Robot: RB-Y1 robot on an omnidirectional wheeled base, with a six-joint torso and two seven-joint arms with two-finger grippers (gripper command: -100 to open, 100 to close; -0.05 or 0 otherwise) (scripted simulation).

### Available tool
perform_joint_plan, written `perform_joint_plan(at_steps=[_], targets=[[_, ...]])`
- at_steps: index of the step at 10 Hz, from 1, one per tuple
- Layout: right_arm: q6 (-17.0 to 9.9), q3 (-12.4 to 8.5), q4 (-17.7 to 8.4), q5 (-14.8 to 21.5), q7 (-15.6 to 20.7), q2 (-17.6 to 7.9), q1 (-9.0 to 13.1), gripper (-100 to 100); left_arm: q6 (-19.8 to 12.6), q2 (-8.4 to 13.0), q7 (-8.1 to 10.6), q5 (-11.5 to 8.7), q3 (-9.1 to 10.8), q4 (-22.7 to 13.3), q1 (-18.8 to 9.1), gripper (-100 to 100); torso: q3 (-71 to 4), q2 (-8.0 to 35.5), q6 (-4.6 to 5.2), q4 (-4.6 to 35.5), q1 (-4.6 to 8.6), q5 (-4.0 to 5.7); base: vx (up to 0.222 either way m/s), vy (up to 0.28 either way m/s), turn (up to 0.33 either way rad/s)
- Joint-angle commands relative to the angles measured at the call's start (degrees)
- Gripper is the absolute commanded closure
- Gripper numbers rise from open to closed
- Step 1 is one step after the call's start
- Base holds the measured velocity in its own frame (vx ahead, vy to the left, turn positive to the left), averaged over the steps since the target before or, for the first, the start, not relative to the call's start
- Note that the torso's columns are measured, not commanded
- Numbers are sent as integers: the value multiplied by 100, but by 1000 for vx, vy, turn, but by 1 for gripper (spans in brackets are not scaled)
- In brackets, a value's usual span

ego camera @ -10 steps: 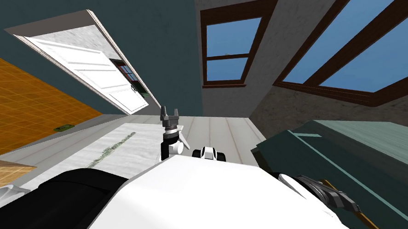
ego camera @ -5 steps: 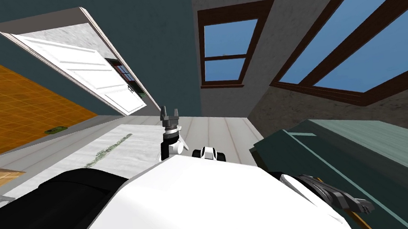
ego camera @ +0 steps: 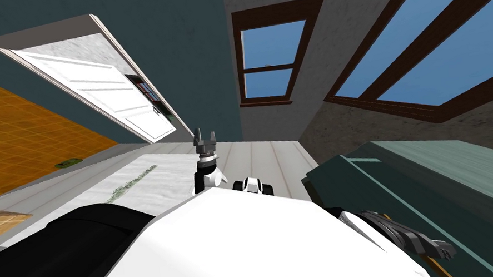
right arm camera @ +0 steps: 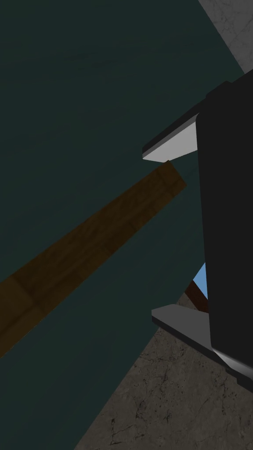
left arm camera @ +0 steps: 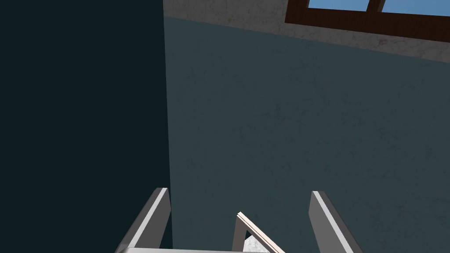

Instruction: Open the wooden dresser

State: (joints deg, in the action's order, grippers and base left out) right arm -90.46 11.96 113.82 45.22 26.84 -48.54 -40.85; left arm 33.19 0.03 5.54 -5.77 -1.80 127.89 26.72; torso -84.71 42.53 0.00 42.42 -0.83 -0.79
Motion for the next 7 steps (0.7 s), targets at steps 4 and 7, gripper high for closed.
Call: perform_joint_plan(at_steps=[4, 7], targets=[[-30, 59, 81, -31, 7, 26, -37, 0, 0, 0, 0, 0, 0, 0, 0, 0, 2, -3, 4, -5, 20, 19, 7, -4, 3], [-23, 85, 60, -54, -7, 62, -36, 0, 0, 0, 0, 0, 0, 0, 0, 0, 5, -8, 3, -8, 41, 37, 6, 0, 3]])
